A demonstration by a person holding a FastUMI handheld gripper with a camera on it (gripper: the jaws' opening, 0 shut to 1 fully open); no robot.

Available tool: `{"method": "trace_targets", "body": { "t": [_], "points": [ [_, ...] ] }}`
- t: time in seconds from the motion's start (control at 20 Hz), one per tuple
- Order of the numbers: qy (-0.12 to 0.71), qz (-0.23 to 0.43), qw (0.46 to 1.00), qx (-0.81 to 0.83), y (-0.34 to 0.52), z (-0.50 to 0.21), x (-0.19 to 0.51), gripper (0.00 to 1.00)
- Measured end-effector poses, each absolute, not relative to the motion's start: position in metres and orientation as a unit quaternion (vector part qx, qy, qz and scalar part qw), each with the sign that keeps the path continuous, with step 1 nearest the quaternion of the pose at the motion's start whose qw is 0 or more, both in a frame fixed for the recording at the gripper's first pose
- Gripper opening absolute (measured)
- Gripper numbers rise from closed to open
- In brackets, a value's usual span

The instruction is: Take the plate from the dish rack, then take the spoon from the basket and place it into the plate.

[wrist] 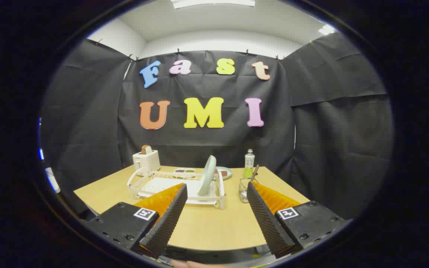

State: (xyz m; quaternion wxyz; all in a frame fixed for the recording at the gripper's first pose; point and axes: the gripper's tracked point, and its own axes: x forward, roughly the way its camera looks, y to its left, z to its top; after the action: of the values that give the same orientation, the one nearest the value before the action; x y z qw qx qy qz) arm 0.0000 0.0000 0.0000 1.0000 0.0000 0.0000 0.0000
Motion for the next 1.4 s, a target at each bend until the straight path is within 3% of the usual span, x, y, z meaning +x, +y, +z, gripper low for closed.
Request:
{"method": "trace_targets", "body": {
  "t": [0.85,1.4],
  "points": [
    [0.008,0.012,1.0,0.004,-0.012,0.002,0.012,1.0],
    [0.03,0.016,0.999,-0.029,-0.037,0.073,0.109,1.0]
  ]
}}
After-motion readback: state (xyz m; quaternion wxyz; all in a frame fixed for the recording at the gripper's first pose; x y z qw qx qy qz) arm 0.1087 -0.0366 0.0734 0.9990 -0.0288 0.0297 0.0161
